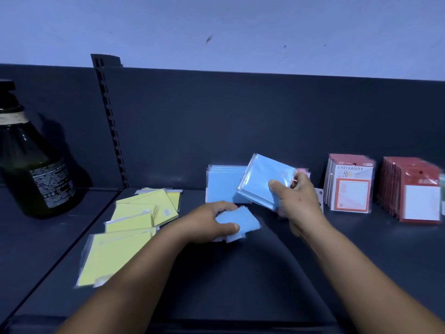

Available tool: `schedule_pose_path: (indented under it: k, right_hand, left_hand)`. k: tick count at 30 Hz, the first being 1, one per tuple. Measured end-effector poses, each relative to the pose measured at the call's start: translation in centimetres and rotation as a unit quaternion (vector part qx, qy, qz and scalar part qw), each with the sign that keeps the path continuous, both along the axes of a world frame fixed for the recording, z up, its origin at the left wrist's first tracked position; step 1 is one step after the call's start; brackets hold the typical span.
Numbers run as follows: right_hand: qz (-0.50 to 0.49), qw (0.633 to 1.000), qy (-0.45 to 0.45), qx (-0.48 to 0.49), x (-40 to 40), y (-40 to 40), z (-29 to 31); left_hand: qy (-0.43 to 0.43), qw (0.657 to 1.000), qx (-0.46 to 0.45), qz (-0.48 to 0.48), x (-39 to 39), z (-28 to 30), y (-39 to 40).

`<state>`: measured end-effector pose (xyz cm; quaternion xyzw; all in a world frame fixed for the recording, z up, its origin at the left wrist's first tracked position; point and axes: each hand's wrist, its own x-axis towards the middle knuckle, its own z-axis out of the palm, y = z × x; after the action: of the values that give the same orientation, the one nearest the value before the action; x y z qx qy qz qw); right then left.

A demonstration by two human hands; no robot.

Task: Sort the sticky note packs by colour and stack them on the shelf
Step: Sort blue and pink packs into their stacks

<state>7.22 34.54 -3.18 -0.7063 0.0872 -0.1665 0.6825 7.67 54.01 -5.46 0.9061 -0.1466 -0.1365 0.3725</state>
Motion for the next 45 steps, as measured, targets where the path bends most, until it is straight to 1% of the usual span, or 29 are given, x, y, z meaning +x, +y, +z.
schedule_pose_path:
  k: [4, 5, 7, 10, 12, 14, 17, 19, 21, 26, 30, 33, 35, 38, 40, 45]
  right_hand:
    - [0.013, 1.0, 0.009, -0.027, 0.5, 0.4, 0.2]
    - [0.024, 0.999, 0.011, -0.025, 0.6, 0.7, 0.2]
    - [0.054, 0.998, 0.014, -0.017, 0.9, 1.2, -0.1]
    - [0.116, 0.992, 0.005, -0.042, 1.2, 2.0, -0.4]
    - [0.15, 0.986, -0.007, -0.068, 1.5, 2.6, -0.5]
    - [0.15, 0.984, -0.007, -0.098, 1.9, 3.1, -0.7]
    - [0.123, 0.979, 0.021, -0.164, 2.4, 3.4, -1.5]
    - [0.109, 0.967, 0.052, -0.226, 2.5, 3.5, -2.1]
    - [0.104, 0.955, 0.078, -0.266, 2.6, 3.4, -2.5]
    - [0.069, 0.924, 0.13, -0.354, 3.3, 3.2, -2.6]
    - [0.05, 0.916, 0.124, -0.377, 3.9, 3.2, -2.2]
    - [0.036, 0.914, 0.111, -0.388, 4.2, 3.2, -2.3]
    - [0.025, 0.906, 0.123, -0.404, 4.2, 3.2, -2.5]
    - [0.025, 0.886, 0.153, -0.437, 4.0, 3.4, -2.4]
    - [0.031, 0.876, 0.155, -0.455, 4.2, 3.7, -2.4]
    - [0.03, 0.889, 0.138, -0.436, 4.7, 3.7, -2.8]
  left_hand:
    - [0.03, 0.999, -0.009, -0.019, -0.3, -0.2, 0.0]
    - [0.032, 0.999, -0.036, -0.004, -0.3, -0.2, -0.1]
    - [0.03, 0.99, -0.13, 0.042, -0.4, 0.2, -0.3]
    - [-0.036, 0.971, -0.218, 0.088, 0.0, 0.9, -0.7]
    - [-0.091, 0.958, -0.244, 0.118, 0.7, 1.0, -0.8]
    - [-0.127, 0.953, -0.224, 0.163, 1.5, 0.8, -0.7]
    - [-0.133, 0.959, -0.152, 0.199, 2.1, -0.1, -0.6]
    - [-0.118, 0.969, -0.097, 0.194, 2.2, -0.8, -0.5]
    - [-0.108, 0.976, -0.041, 0.187, 2.3, -1.2, -0.5]
    - [-0.128, 0.97, 0.02, 0.204, 3.5, -1.2, -1.4]
    - [-0.139, 0.964, 0.043, 0.221, 4.1, -1.0, -2.2]
    - [-0.135, 0.957, 0.043, 0.252, 4.4, -0.9, -2.8]
    - [-0.126, 0.955, 0.054, 0.265, 4.6, -1.0, -2.9]
    - [-0.122, 0.957, 0.089, 0.248, 5.0, -1.2, -3.0]
    - [-0.125, 0.959, 0.092, 0.238, 5.3, -1.4, -3.1]
    - [-0.154, 0.959, 0.07, 0.228, 5.6, -1.9, -3.0]
